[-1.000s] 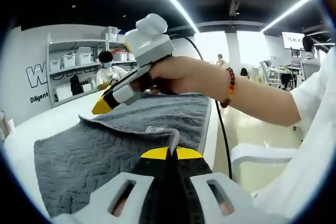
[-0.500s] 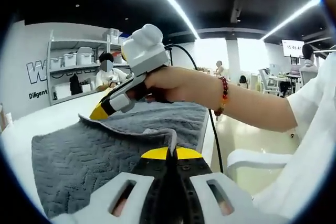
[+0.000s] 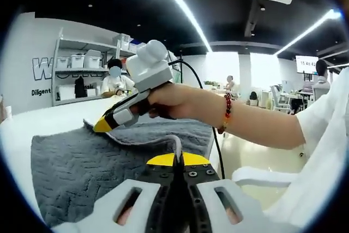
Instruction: Open the folded towel by lifting each exposed corner and separating the folded layers until the towel lies flat within the target outline without major curled edges
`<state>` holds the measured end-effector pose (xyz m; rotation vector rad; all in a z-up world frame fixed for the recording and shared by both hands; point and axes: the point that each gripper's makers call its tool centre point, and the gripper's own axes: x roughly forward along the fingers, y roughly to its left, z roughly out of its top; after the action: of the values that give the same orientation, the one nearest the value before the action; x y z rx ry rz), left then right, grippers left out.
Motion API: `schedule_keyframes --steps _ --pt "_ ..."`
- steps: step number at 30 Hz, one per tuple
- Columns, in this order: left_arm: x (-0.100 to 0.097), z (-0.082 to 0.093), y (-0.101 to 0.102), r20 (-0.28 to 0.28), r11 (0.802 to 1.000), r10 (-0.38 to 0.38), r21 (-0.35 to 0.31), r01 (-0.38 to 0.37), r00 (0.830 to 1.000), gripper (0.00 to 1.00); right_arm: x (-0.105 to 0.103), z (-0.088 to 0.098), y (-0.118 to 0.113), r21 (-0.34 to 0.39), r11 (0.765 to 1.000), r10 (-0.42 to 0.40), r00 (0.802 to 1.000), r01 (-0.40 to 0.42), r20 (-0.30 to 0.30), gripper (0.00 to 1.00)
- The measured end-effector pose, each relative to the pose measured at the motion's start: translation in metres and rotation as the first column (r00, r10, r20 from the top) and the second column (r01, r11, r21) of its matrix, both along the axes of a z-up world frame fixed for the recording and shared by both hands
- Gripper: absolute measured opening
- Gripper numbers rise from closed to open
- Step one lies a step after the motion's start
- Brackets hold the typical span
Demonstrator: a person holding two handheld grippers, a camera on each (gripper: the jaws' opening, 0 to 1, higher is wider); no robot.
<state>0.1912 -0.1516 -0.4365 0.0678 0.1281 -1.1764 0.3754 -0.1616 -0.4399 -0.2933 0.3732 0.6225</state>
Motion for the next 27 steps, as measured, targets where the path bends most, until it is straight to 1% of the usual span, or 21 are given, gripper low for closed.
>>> schedule_keyframes --steps 5,10,12,14,17,18,19,20,21,24,27 --pt "0.001 -0.002 -0.001 -0.004 1.0 0.002 0.007 -0.002 1.0 0.0 0.003 -0.001 0.001 -0.004 1.0 -0.004 1.0 0.004 -0.002 0.26" --pt "0.003 0.0 0.001 0.007 1.0 0.015 0.003 -0.015 1.0 0.0 0.004 -0.007 0.004 -0.009 1.0 -0.005 1.0 0.005 -0.022 0.27" --pt "0.003 -0.001 0.002 0.015 1.0 0.015 0.013 -0.015 1.0 0.0 0.006 -0.011 0.005 -0.012 1.0 -0.012 0.999 0.012 -0.031 0.27" --pt "0.003 -0.001 0.001 0.013 1.0 0.015 0.007 -0.015 1.0 0.0 0.008 -0.012 0.005 -0.012 1.0 -0.018 0.999 0.018 -0.031 0.27" --pt "0.002 -0.002 0.001 0.018 1.0 0.016 0.014 -0.016 1.0 0.0 0.011 -0.014 0.005 -0.017 1.0 -0.026 0.999 0.026 -0.035 0.27" --pt "0.003 -0.002 0.002 0.028 0.999 0.025 0.02 -0.025 0.999 0.0 0.012 -0.014 0.005 -0.02 0.999 -0.028 0.999 0.028 -0.036 0.27" --pt "0.004 -0.003 0.002 0.049 0.999 0.033 0.041 -0.035 0.998 0.0 0.013 -0.015 0.005 -0.021 0.999 -0.03 0.999 0.029 -0.036 0.27" --pt "0.003 -0.003 0.002 0.05 0.998 0.033 0.043 -0.035 0.998 0.0 0.013 -0.015 0.005 -0.02 0.999 -0.032 0.999 0.031 -0.036 0.28" --pt "0.003 -0.002 0.002 0.046 0.999 0.033 0.033 -0.035 0.998 0.0 0.015 -0.017 0.004 -0.018 0.999 -0.04 0.998 0.039 -0.044 0.28" --pt "0.004 -0.001 0.004 0.056 0.999 0.038 0.037 -0.04 0.998 0.0 0.016 -0.019 0.004 -0.002 0.999 -0.046 0.997 0.046 -0.059 0.28" --pt "0.003 0.0 0.004 0.049 0.999 0.034 0.028 -0.036 0.998 0.0 0.019 -0.023 0.002 -0.024 0.998 -0.055 0.997 0.054 -0.06 0.28"
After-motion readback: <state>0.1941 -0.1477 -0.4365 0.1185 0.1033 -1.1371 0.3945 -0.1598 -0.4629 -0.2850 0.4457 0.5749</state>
